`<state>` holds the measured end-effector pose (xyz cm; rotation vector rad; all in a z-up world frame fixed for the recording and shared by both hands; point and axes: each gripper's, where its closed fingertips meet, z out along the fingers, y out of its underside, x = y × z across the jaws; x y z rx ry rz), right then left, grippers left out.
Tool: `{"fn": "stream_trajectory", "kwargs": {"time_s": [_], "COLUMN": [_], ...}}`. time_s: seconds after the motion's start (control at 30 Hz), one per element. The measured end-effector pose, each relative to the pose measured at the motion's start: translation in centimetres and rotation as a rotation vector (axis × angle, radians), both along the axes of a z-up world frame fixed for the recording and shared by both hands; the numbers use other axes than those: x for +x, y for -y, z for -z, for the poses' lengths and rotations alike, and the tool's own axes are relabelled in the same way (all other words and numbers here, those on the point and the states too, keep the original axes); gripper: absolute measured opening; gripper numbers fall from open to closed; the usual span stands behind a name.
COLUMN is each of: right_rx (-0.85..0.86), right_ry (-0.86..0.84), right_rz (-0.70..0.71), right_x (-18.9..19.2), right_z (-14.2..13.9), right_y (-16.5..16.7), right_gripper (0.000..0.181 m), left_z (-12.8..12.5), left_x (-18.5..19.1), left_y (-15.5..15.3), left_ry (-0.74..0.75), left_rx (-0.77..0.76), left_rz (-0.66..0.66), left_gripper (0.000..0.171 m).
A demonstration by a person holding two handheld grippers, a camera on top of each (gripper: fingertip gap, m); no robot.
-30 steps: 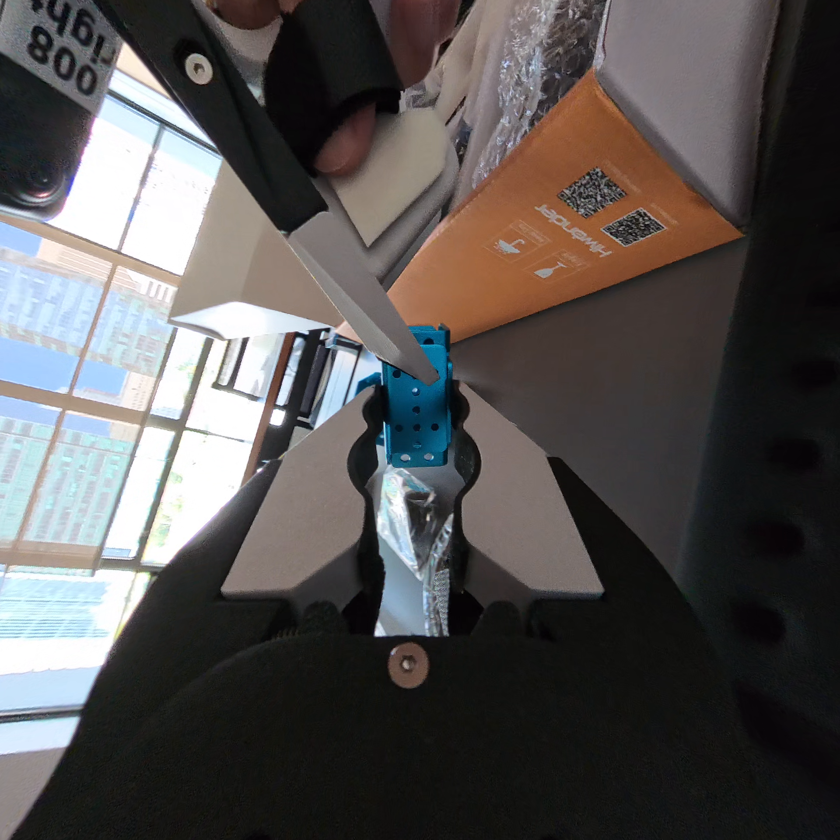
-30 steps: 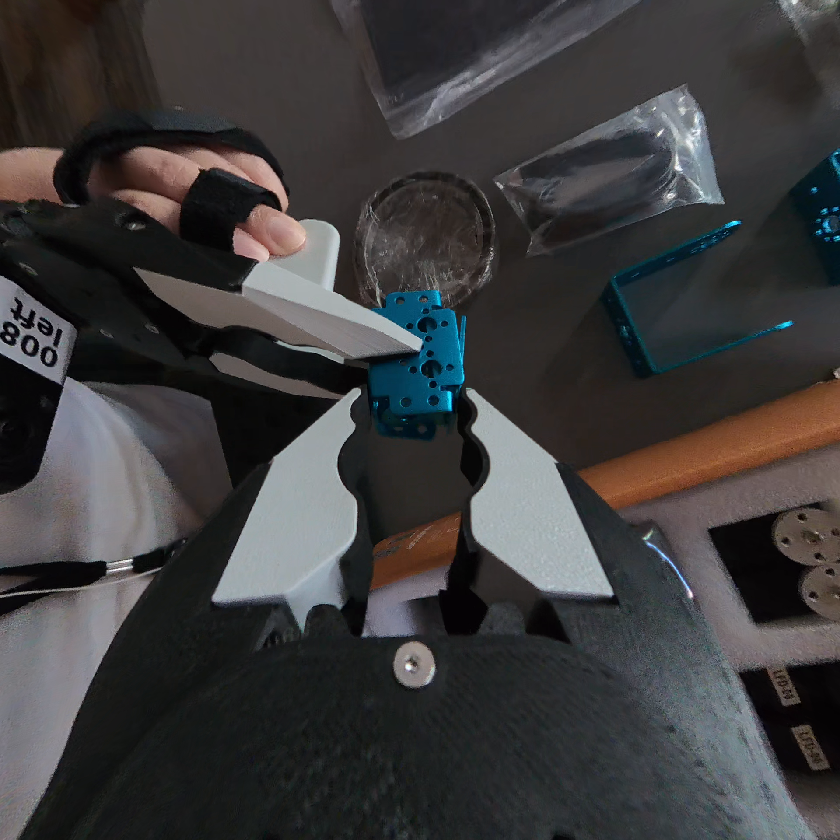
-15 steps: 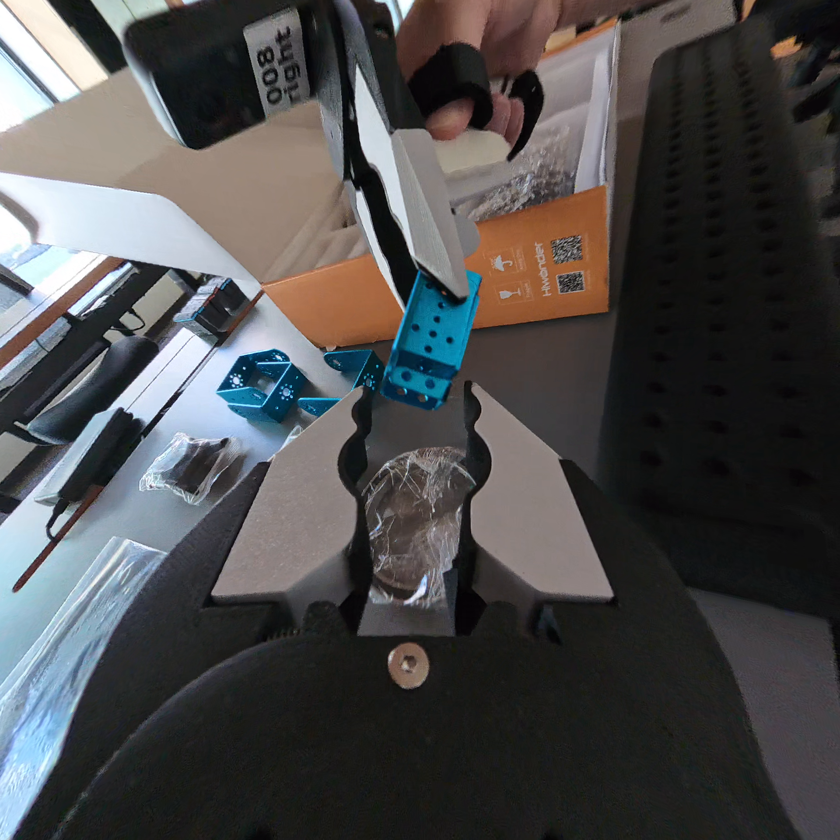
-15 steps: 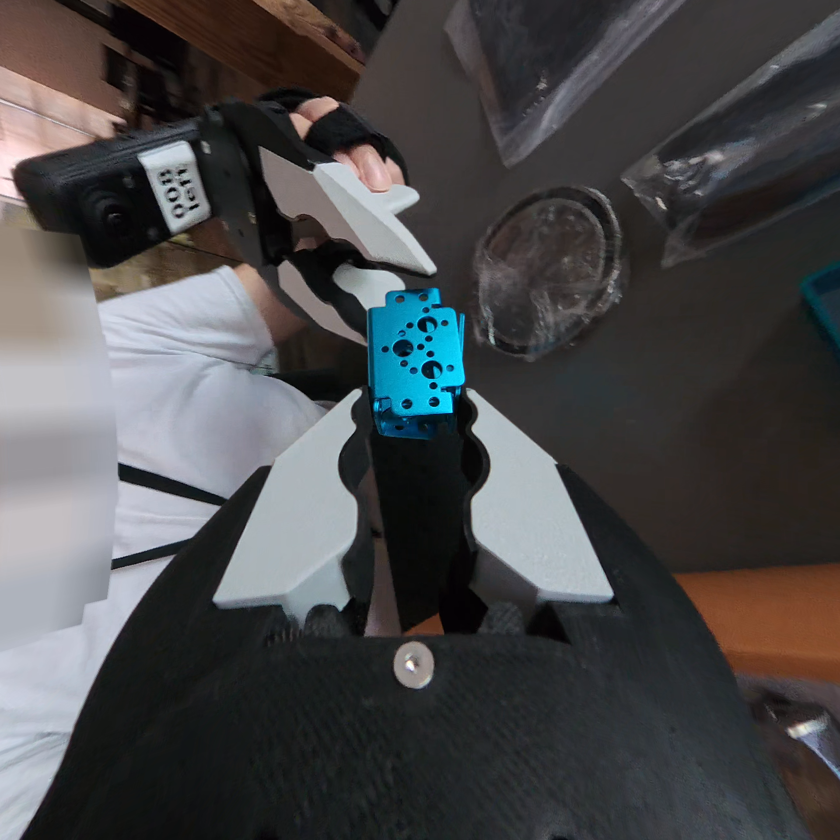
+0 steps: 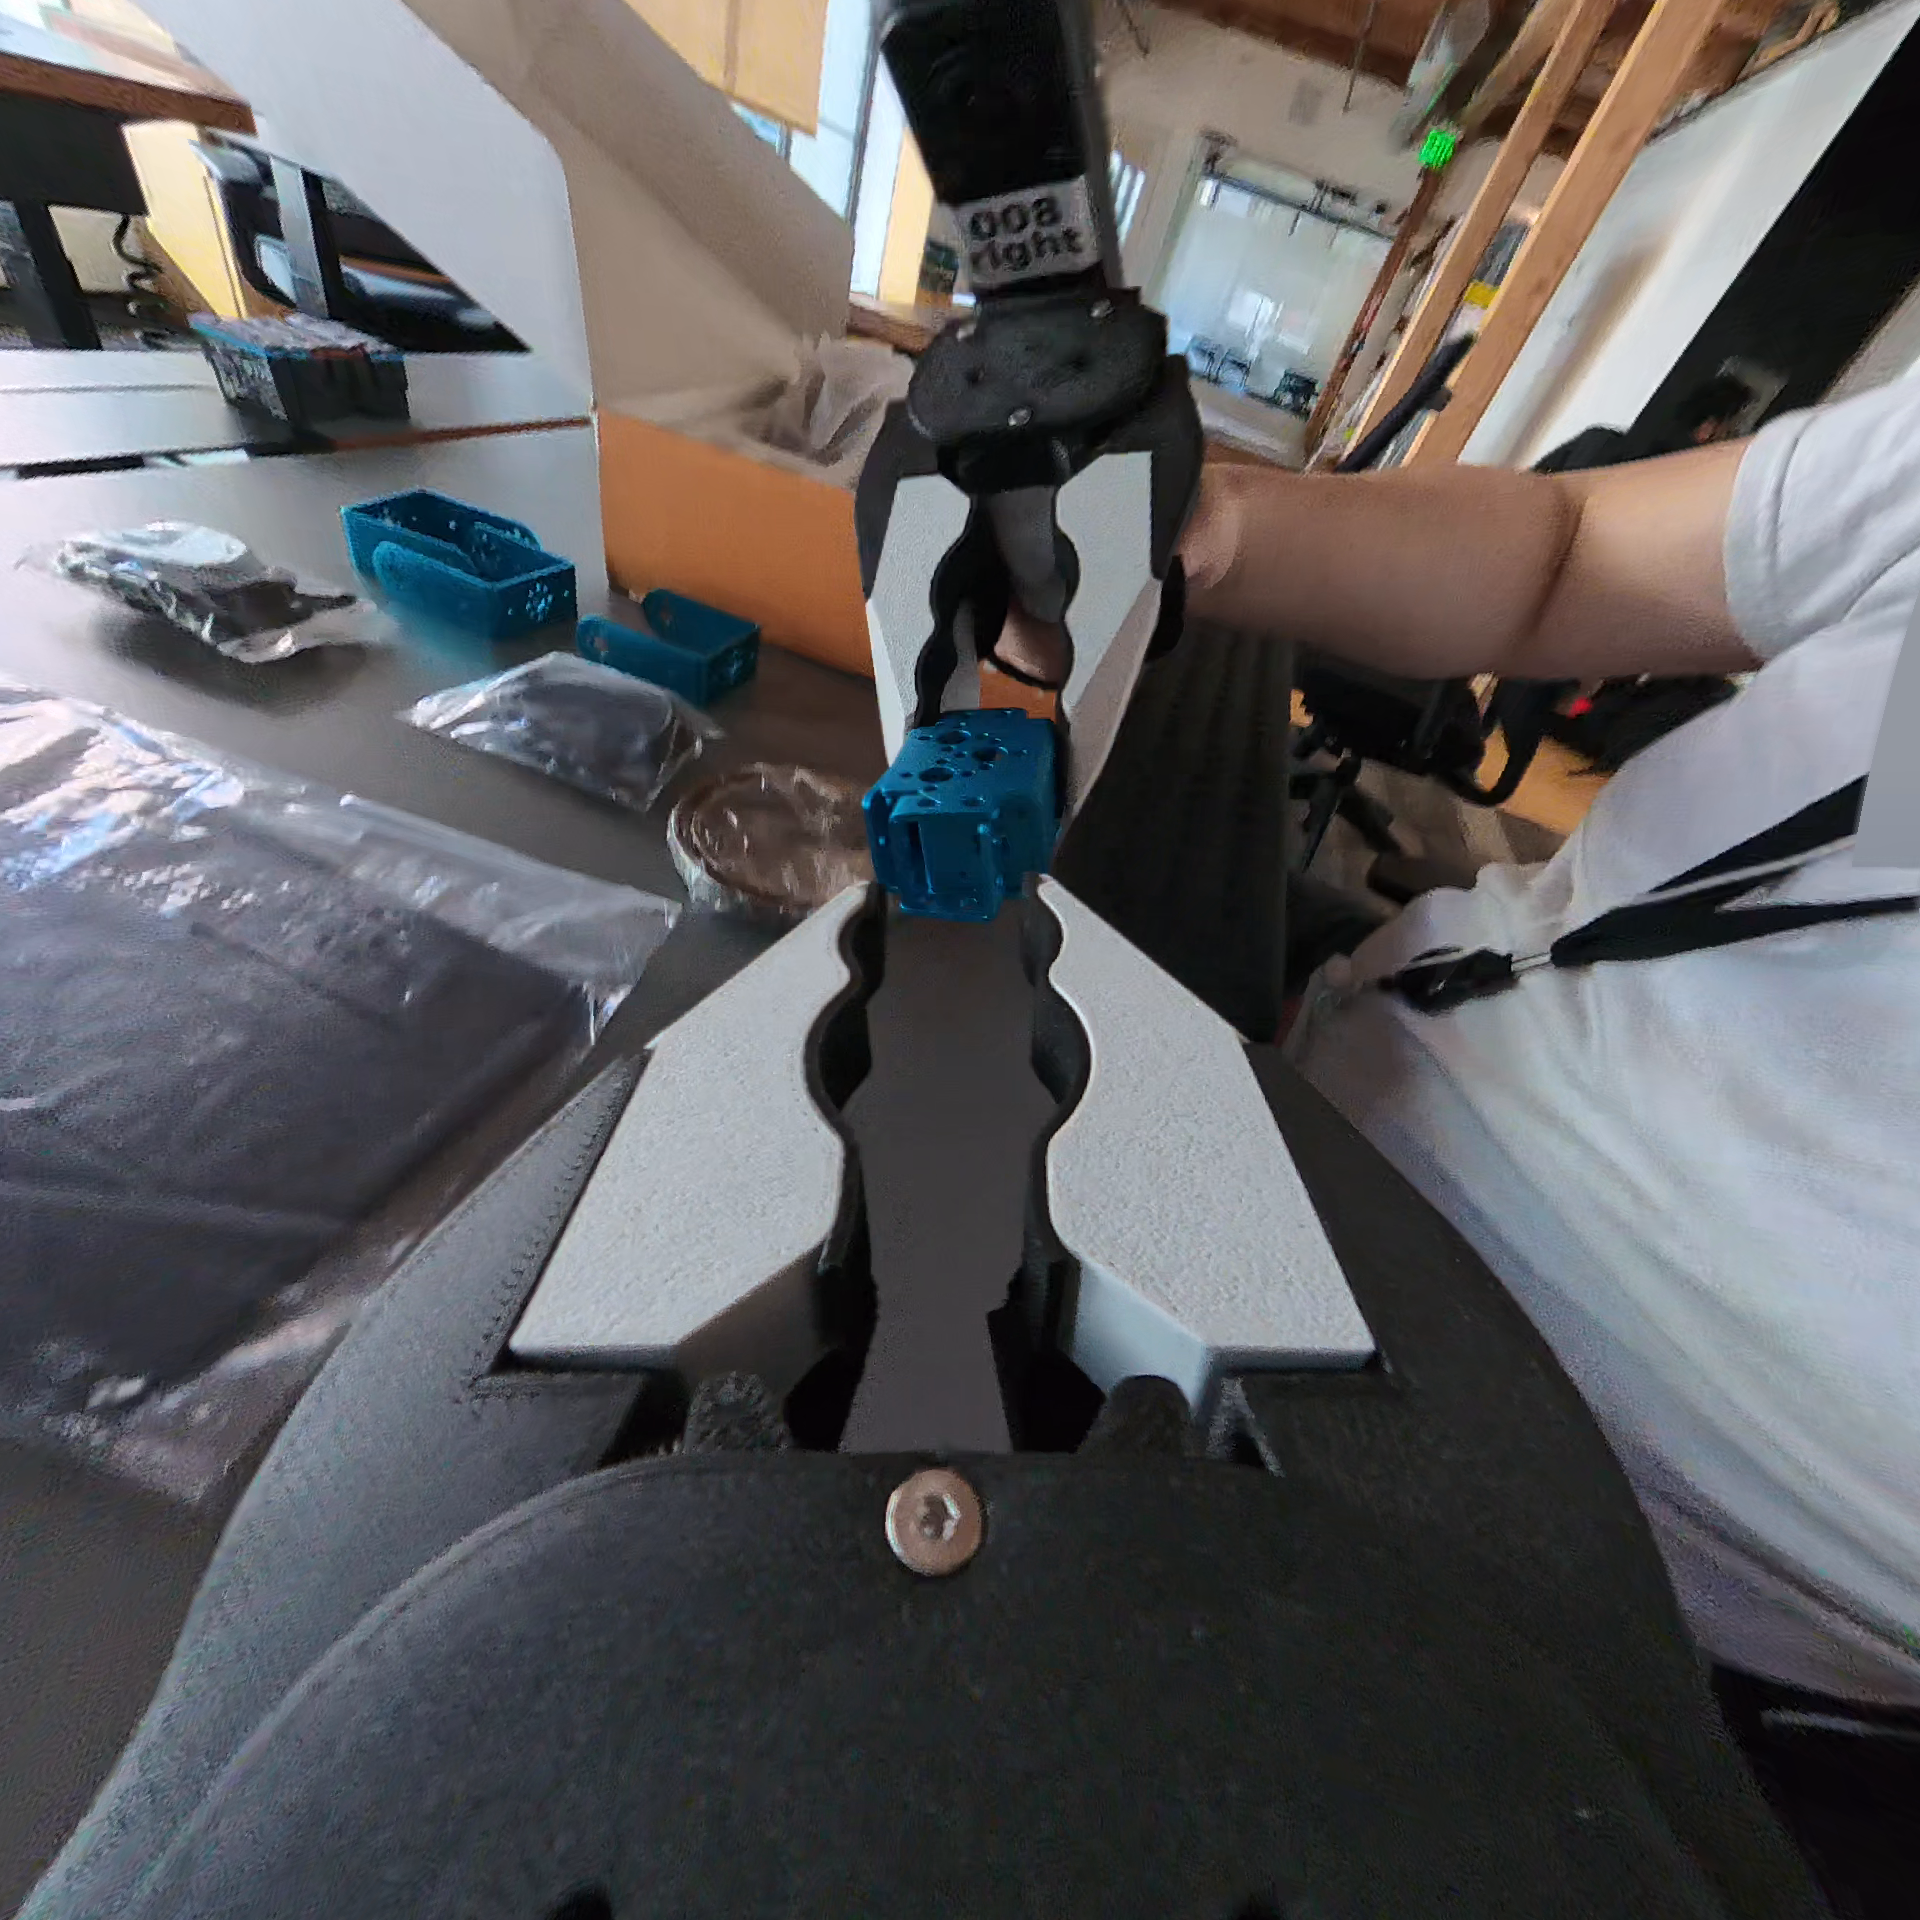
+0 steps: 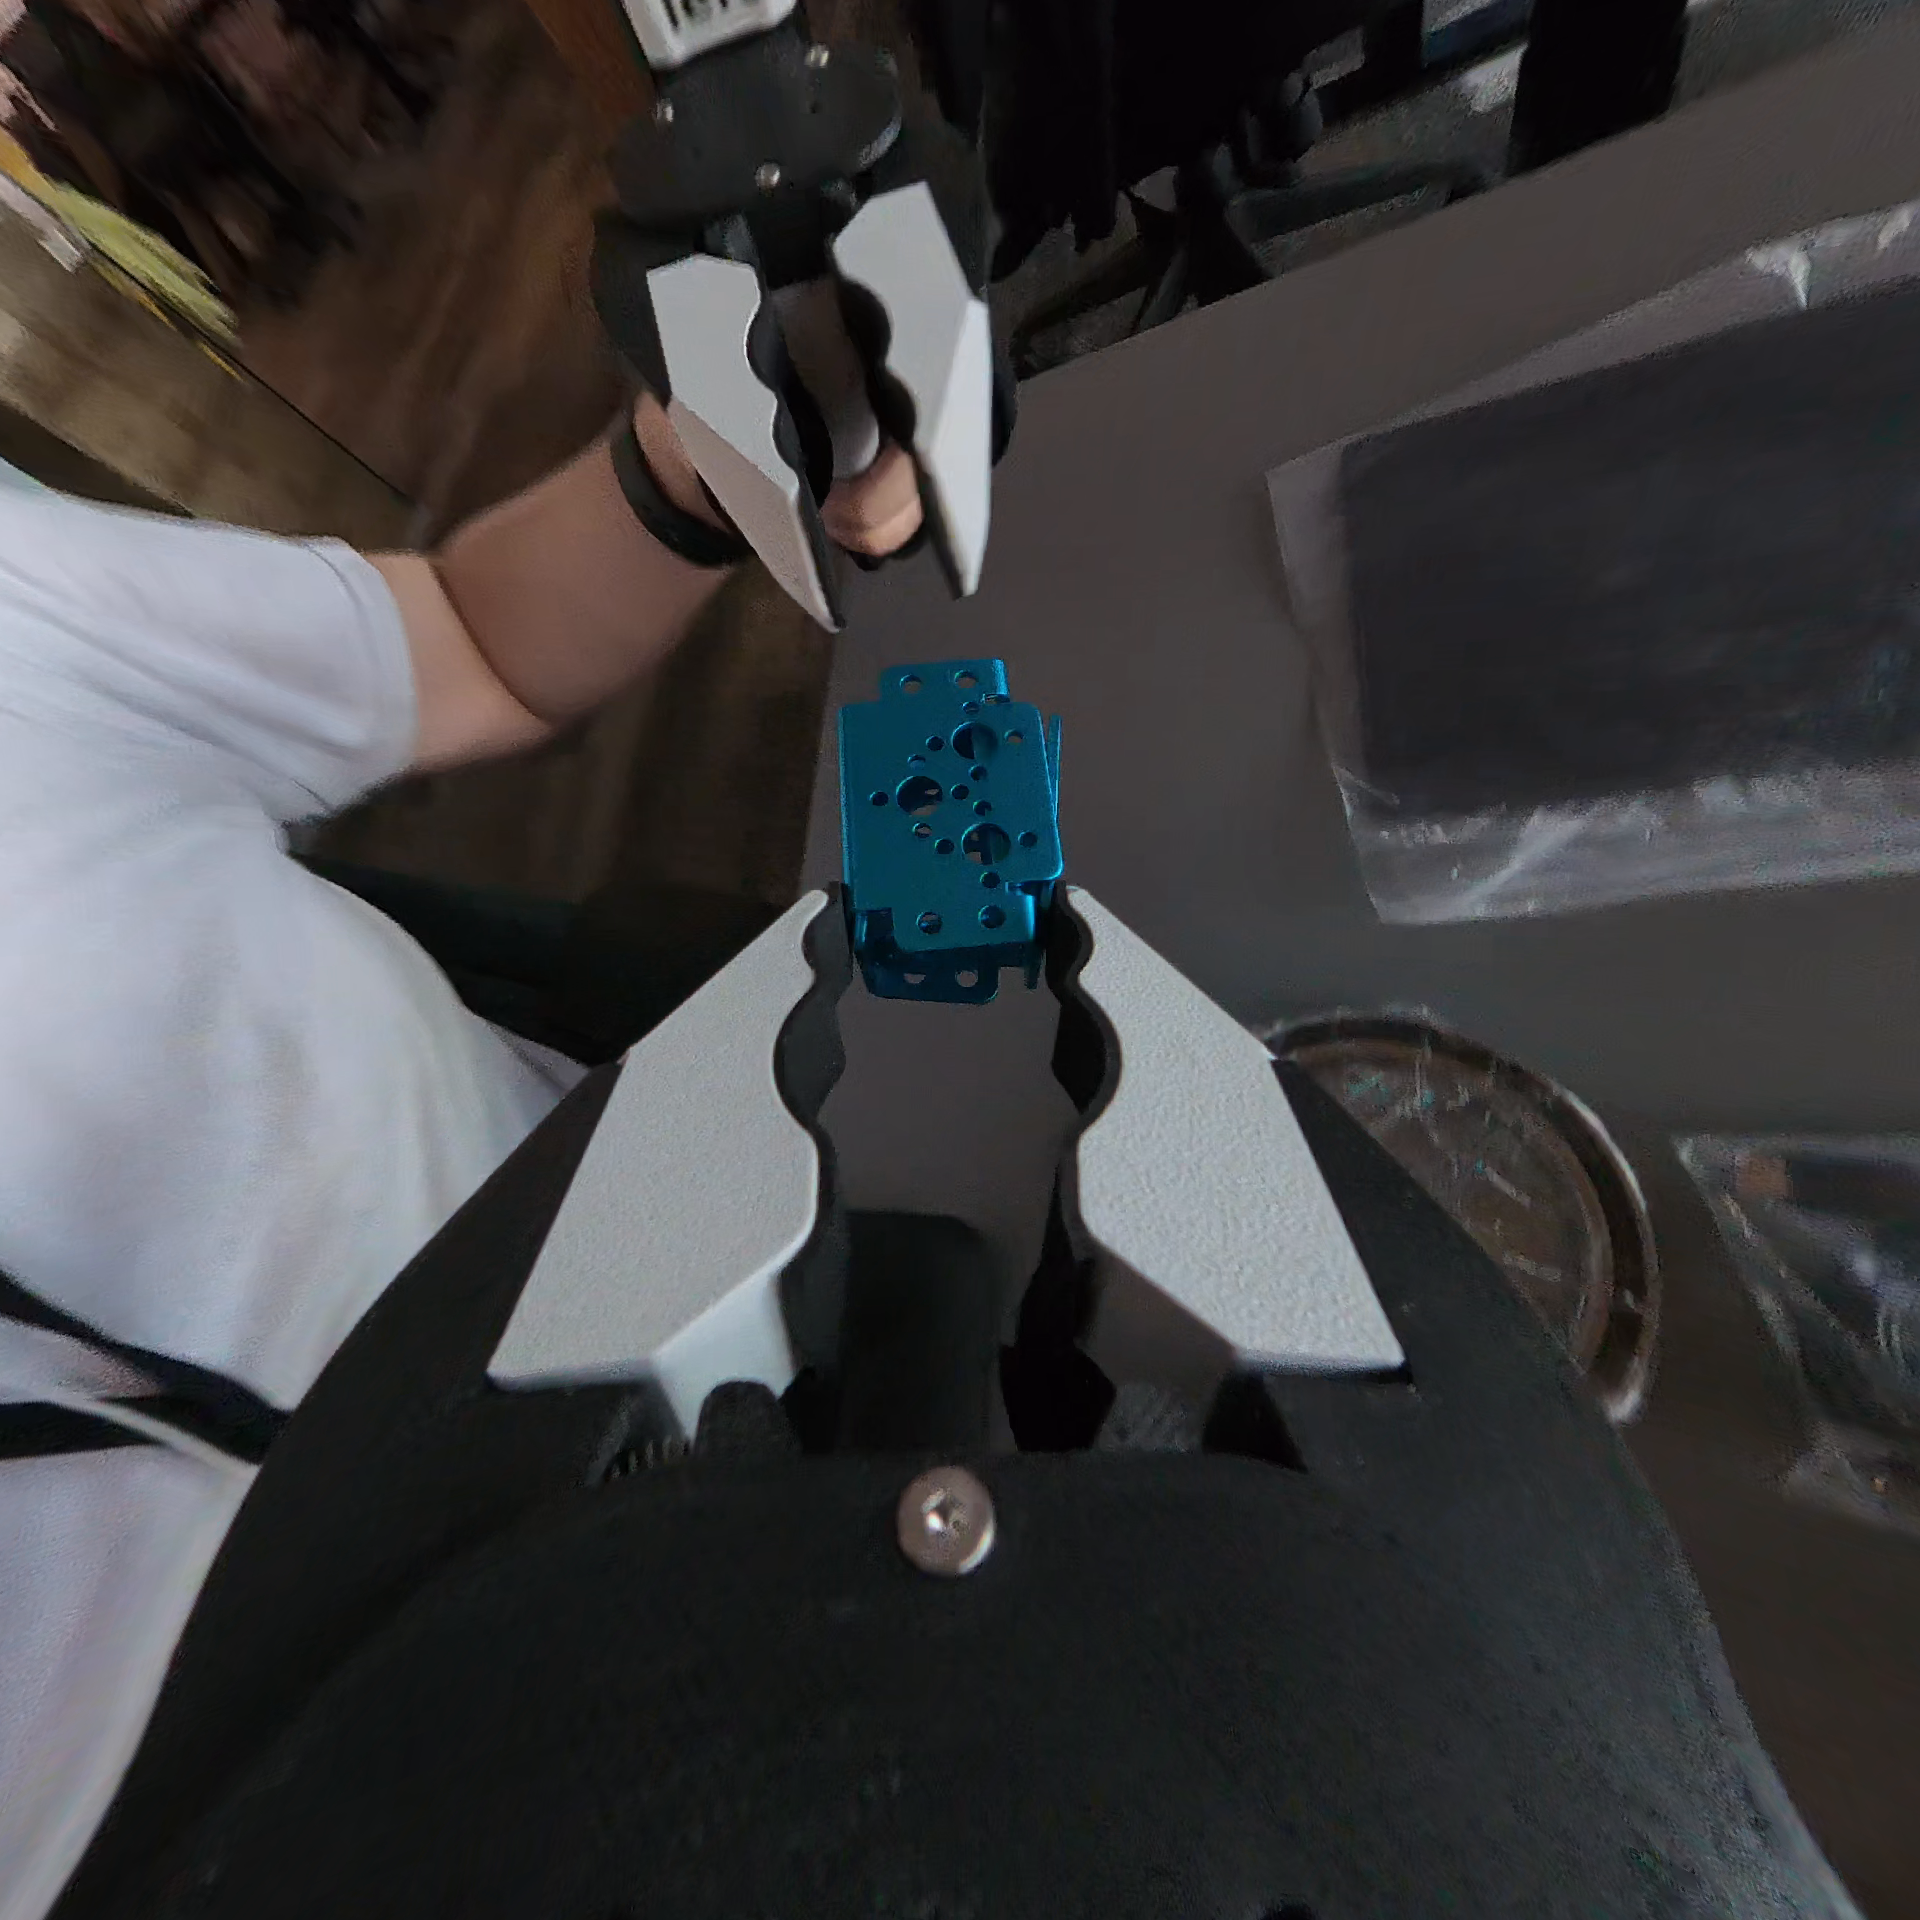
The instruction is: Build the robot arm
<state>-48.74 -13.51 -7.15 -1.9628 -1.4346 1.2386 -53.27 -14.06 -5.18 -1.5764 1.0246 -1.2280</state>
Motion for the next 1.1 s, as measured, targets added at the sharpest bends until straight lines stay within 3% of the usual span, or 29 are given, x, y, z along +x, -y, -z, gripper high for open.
{"fn": "stream_trajectory", "kwargs": {"time_s": [0.1,0.2,0.43,0.67,0.9,1.0,1.1], "right_rx": [0.138,0.156,0.219,0.266,0.453,0.573,0.638], "right_ry": [0.003,-0.027,-0.085,0.010,0.098,0.164,0.197], "right_rz": [-0.037,-0.036,-0.022,-0.035,-0.081,-0.103,-0.130], "right_x": [-2.4,-4.0,-5.3,-5.2,-6.7,-7.1,-7.2], "right_z": [1.6,2.7,3.7,6.2,6.7,6.8,6.8], "right_y": [1.1,1.3,0.9,0.0,0.0,-0.7,-0.8], "right_gripper": [0.036,0.036,0.036,0.036,0.062,0.046,0.045], "left_z": [1.7,3.2,4.9,6.9,8.0,8.1,8.2], "left_x": [-1.3,-1.9,-2.1,-2.3,-2.2,-2.4,-2.6], "left_y": [1.2,1.6,1.8,1.0,0.9,0.6,0.6], "left_ry": [-0.049,-0.103,-0.221,-0.368,-0.441,-0.450,-0.460], "left_rx": [0.018,0.001,-0.005,0.040,0.050,0.053,0.057], "left_rz": [0.033,0.046,0.083,0.072,0.087,0.086,0.080], "left_gripper": [0.017,0.015,0.002,0.001,0.000,0.000,0.000]}}
